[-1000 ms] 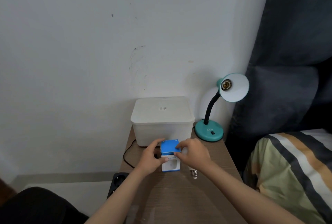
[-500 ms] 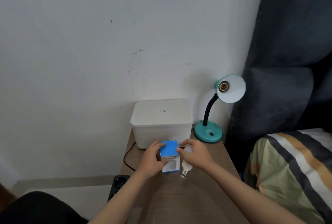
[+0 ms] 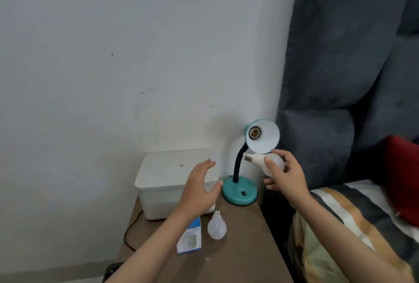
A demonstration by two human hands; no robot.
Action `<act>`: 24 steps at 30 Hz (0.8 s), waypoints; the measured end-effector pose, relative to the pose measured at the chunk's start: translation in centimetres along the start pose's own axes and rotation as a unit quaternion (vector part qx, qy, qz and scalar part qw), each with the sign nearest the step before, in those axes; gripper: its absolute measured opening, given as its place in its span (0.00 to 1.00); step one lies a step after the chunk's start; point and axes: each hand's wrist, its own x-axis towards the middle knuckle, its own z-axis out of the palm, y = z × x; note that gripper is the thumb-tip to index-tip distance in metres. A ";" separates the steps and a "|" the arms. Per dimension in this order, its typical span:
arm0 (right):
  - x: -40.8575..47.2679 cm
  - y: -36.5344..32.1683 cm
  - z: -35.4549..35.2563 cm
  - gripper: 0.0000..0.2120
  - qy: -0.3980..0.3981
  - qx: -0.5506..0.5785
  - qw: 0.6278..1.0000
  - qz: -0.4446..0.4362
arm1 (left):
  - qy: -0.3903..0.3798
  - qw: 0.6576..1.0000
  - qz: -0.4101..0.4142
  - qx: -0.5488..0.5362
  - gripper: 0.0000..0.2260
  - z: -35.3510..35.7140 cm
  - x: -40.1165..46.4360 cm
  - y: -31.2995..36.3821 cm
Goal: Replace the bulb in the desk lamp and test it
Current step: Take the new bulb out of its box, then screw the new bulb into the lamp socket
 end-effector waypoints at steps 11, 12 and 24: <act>8.2 0.9 -1.6 0.27 0.067 -0.245 0.958 -0.129 | 0.002 0.997 0.072 -0.008 0.21 7.2 11.8 4.2; 8.6 1.0 -1.4 0.28 0.068 -0.254 0.955 -0.138 | -0.001 0.998 0.069 -0.006 0.22 7.7 12.5 4.0; 12.2 2.7 1.5 0.25 0.041 -0.364 0.919 -0.147 | 0.011 0.997 0.079 0.020 0.26 10.7 14.7 1.5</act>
